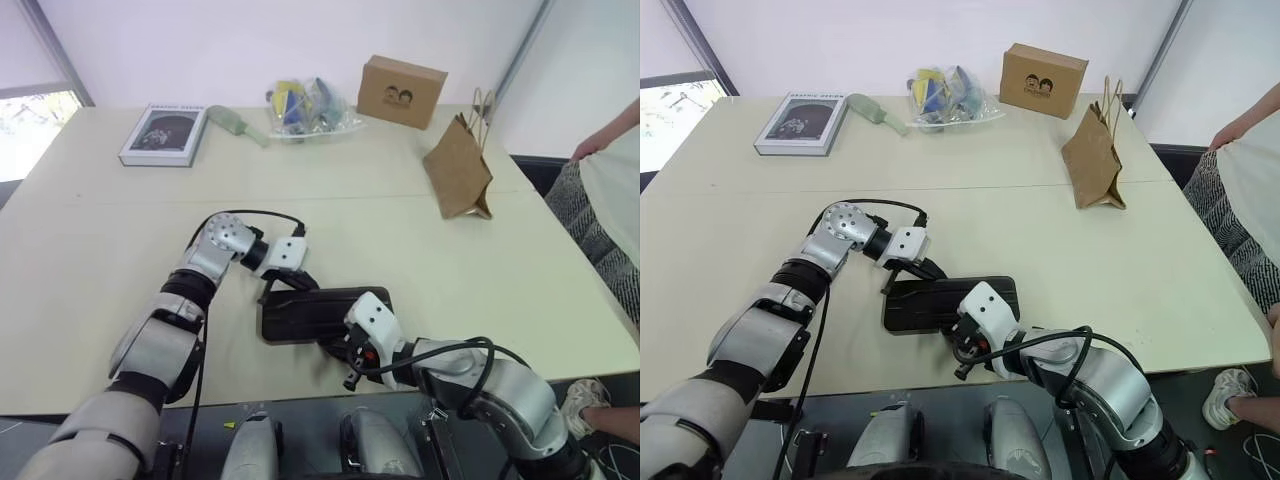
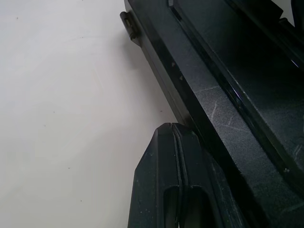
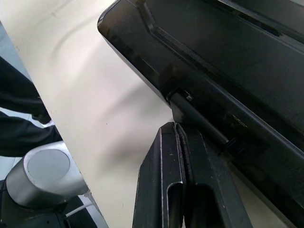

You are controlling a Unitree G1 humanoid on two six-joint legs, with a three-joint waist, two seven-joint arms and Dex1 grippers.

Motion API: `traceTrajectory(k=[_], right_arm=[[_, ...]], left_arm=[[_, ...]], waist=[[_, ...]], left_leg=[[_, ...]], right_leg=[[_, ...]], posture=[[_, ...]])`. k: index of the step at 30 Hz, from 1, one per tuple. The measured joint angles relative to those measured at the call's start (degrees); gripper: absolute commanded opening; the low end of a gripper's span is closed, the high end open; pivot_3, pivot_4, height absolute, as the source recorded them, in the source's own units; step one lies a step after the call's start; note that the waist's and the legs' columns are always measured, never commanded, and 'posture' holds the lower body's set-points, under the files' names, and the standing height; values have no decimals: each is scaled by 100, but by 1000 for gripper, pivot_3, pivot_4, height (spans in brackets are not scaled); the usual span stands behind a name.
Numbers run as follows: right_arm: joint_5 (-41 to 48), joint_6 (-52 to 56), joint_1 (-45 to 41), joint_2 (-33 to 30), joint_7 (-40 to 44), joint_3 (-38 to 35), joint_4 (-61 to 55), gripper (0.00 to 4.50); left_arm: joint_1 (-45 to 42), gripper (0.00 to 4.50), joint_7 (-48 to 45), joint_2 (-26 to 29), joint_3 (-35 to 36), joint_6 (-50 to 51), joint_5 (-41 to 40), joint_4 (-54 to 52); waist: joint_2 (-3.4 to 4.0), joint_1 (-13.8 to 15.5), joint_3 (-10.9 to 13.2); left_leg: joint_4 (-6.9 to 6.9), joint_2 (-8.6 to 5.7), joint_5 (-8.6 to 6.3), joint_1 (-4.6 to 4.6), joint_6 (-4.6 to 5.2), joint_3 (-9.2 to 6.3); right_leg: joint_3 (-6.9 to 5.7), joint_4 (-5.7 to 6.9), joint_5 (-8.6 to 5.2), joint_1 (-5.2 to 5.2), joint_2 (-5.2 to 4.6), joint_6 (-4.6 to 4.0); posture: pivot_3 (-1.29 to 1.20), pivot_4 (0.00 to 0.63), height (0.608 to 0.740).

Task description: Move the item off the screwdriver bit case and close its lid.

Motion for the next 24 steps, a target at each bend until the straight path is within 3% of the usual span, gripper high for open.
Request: traceTrajectory(k=[24], right_arm=[[-78, 297, -68, -64, -2, -4, -87, 37]], left_arm=[[-157, 0, 363, -82, -142, -783, 351, 539]], waist=[[53, 12, -45]], left_leg=[[-41, -4, 0, 2, 0, -15]], right_leg=[[-27, -67, 1, 25, -25, 2]], posture=[[0, 150, 740]])
